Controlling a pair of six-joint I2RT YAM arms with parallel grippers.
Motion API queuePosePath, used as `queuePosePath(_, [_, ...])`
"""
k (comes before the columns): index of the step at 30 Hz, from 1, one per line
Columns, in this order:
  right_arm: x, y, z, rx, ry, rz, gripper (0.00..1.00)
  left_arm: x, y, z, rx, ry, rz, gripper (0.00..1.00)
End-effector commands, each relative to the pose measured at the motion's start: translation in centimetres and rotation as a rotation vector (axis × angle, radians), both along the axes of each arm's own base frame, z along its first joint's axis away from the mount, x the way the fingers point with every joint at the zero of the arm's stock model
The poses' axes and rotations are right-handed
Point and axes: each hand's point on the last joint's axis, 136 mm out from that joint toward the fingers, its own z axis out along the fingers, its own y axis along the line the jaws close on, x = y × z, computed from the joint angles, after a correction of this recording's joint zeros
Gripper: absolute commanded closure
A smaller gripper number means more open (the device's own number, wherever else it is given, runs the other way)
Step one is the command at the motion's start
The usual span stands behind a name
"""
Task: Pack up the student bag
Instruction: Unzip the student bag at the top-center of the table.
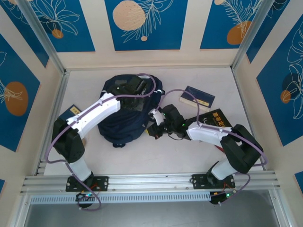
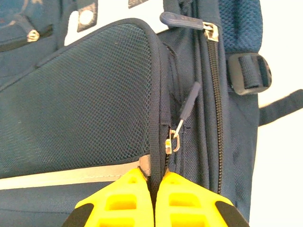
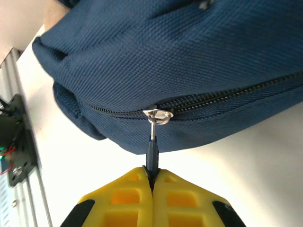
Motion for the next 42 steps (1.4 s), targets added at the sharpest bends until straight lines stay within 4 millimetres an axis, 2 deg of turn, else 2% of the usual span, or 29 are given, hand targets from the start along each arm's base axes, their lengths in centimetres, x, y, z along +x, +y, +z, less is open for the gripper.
queuePosePath(1, [2.7,-1.7,3.8,0.068,-0.127,-0.152,1.00,1.7,-3.0,4.3,-0.192,-0.068,-0.062,0.81])
queuePosePath(3, [3.8,-3.5,4.8,0.082,-0.141,-0.229,1.00,1.2,-2.9,4.2,-0.200,-0.048,-0.114,0.65])
queuePosePath(6, [5.3,-6.1,5.2,0.086,-0.121,-0.316,1.00,0.4,-1.8,3.9,-0.177,-0.044,-0.174,0.51])
queuePosePath(9, [6.8,-8.1,4.7,0.081,-0.086,-0.370,1.00,-0.8,-1.0,3.2,-0.162,-0.039,-0.262,0.39])
queuePosePath(11, [7.4,-9.0,4.5,0.080,-0.072,-0.388,1.00,-1.6,-0.8,2.2,-0.139,-0.021,-0.337,0.36])
queuePosePath(14, [8.0,-9.9,4.4,0.083,-0.062,-0.408,1.00,-2.5,-1.0,0.4,-0.107,0.014,-0.431,0.36])
queuePosePath(17, [8.5,-10.5,4.6,0.095,-0.050,-0.418,1.00,-2.5,-1.4,-1.5,-0.088,0.030,-0.480,0.37])
queuePosePath(22, [8.7,-10.9,4.8,0.109,-0.032,-0.423,1.00,-1.6,-2.5,-3.8,-0.032,0.013,-0.563,0.40])
queuePosePath(27, [8.7,-10.9,4.9,0.115,-0.025,-0.418,1.00,0.2,-2.3,-5.8,0.054,0.011,-0.565,0.44])
queuePosePath(32, [8.8,-10.9,4.9,0.117,-0.019,-0.421,1.00,-0.5,-3.5,-7.1,0.017,0.065,-0.636,0.43])
queuePosePath(38, [8.9,-10.9,4.8,0.113,-0.015,-0.424,1.00,-0.6,-3.6,-7.7,0.021,0.077,-0.656,0.41])
queuePosePath(41, [8.9,-11.0,4.7,0.109,-0.013,-0.429,1.00,0.2,-3.0,-8.1,0.067,0.058,-0.627,0.46])
queuePosePath(42, [8.9,-11.0,4.7,0.108,-0.013,-0.429,1.00,0.6,-2.8,-8.2,0.082,0.049,-0.612,0.50])
